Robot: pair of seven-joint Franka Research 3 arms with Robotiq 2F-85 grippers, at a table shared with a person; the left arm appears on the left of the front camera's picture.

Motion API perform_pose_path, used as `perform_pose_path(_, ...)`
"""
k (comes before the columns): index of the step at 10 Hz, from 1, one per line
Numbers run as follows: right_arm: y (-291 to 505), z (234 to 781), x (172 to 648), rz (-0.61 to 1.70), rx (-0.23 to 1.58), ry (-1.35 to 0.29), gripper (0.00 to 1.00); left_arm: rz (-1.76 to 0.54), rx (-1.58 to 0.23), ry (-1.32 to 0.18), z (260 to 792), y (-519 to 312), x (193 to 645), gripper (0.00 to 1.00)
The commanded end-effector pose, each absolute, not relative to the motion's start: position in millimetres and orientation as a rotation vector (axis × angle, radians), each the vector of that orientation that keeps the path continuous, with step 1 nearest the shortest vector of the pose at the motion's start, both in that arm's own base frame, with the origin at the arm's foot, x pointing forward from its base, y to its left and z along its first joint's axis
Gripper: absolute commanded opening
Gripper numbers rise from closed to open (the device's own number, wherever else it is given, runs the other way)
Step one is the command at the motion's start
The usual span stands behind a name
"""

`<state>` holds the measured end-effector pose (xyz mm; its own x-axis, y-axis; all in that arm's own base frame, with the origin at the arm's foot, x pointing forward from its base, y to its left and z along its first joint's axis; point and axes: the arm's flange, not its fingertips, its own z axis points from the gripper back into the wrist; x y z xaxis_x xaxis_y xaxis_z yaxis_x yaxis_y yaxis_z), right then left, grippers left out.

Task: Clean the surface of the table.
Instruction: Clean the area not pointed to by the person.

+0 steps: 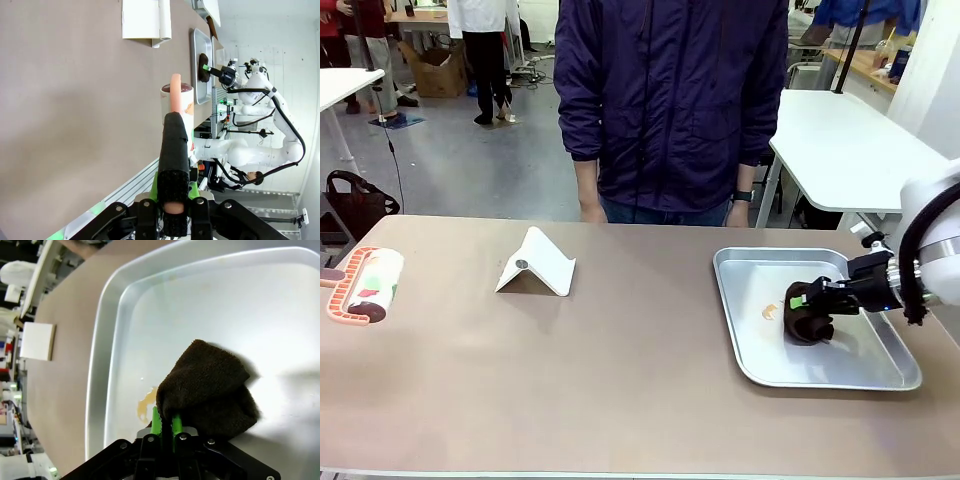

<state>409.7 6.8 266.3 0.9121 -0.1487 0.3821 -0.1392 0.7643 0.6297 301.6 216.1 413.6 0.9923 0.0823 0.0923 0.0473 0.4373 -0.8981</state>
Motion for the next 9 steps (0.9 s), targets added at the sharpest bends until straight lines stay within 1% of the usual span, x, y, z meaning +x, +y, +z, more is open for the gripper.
perform_pose_path(1, 47.4, 240.2, 402.2, 0.088, 0.756, -0.433, 0.08, 0.038, -1.137, -0.137, 418.7, 215.4, 303.6, 0.22)
perform_pose_path(6, 88.9, 242.3, 395.1, 0.24, 0.754, -0.4, 0.08, 0.038, -1.137, -0.137, 418.7, 215.4, 303.6, 0.22)
perform_pose_path(7, 86.6, 242.6, 396.7, 0.231, 0.75, -0.401, 0.08, 0.038, -1.137, -0.137, 418.7, 215.4, 303.6, 0.22)
perform_pose_path(9, 69.7, 238.9, 402.0, 0.195, 0.68, -0.385, 0.08, 0.038, -1.137, -0.137, 418.7, 215.4, 303.6, 0.22)
